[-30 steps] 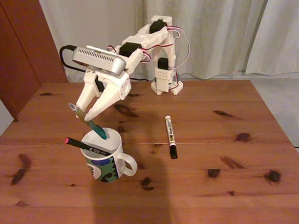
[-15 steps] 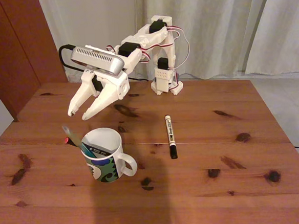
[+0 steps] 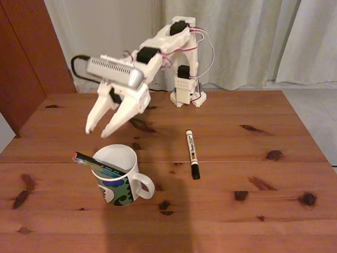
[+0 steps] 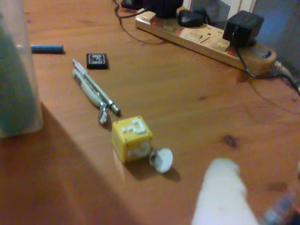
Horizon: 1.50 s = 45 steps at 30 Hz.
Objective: Clean up the desk and place the pens and markers into the cup
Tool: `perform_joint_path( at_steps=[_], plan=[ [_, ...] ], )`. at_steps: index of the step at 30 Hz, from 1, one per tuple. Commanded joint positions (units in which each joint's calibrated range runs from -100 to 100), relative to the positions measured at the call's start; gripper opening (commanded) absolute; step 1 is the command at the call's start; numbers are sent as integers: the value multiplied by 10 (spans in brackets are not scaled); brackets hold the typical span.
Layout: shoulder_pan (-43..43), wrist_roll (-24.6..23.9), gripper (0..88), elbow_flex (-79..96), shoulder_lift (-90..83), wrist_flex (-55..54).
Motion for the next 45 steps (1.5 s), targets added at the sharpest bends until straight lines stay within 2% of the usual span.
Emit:
perform_joint_path(
  at_steps=[1, 10, 15, 21, 32, 35, 45],
  plan=[
    [-18, 18, 130, 1, -116, 108],
    [-77, 79, 130, 2, -202, 394],
    [-85, 122, 130, 2, -169, 489],
    [-87, 149, 130, 10, -138, 581],
    [-179, 149, 130, 11, -110, 606],
    [-196, 135, 130, 11, -82, 602],
    [-198, 133, 130, 6, 20, 544]
  ],
)
